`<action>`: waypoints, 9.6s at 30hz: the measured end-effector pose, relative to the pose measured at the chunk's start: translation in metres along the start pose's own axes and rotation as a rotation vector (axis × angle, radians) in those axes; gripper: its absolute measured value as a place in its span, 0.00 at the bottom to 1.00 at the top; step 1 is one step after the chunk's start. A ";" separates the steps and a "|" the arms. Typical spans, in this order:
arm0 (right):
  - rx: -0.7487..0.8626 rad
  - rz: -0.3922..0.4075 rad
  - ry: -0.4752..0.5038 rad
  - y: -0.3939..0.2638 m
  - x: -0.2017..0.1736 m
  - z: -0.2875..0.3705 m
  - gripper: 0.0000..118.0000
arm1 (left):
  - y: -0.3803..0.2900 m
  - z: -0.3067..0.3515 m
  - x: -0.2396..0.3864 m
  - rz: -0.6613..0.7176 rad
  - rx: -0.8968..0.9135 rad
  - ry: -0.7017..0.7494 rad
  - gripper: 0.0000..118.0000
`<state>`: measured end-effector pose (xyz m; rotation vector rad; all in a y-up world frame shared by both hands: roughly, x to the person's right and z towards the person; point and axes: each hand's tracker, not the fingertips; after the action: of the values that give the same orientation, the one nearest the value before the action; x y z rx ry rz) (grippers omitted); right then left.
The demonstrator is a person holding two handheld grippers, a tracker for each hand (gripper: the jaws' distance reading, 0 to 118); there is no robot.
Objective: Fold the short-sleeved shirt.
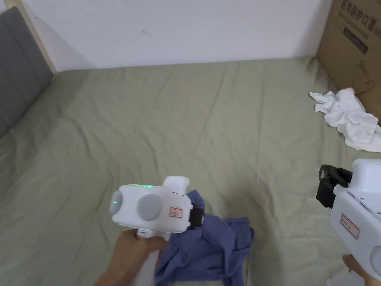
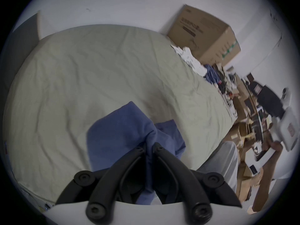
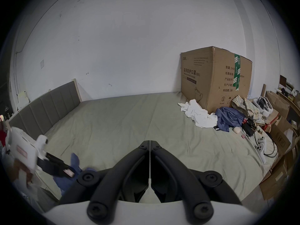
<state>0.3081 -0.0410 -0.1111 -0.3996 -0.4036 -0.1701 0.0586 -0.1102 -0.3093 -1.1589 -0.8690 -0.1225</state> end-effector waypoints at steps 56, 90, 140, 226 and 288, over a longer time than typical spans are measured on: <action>-0.019 -0.013 -0.057 -0.004 0.025 0.010 0.03 | -0.086 -0.097 0.038 -0.078 0.210 0.048 0.03; 0.138 0.045 0.063 0.025 -0.048 0.036 0.03 | -0.037 0.117 -0.007 -0.206 0.873 0.424 0.03; -0.363 0.136 0.145 -0.192 -0.144 -0.103 0.03 | -0.083 0.004 -0.106 0.335 0.255 -0.002 0.86; 0.252 0.145 0.228 0.080 -0.122 0.005 0.03 | -0.007 0.279 -0.119 0.066 0.945 0.625 0.80; 0.332 0.134 0.047 0.073 -0.060 0.029 0.03 | -0.011 0.159 0.006 -0.126 1.078 0.538 0.04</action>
<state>0.2612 0.0422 -0.1365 -0.0948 -0.3498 0.0187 -0.0277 0.0202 -0.2776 -0.0389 -0.3972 -0.0461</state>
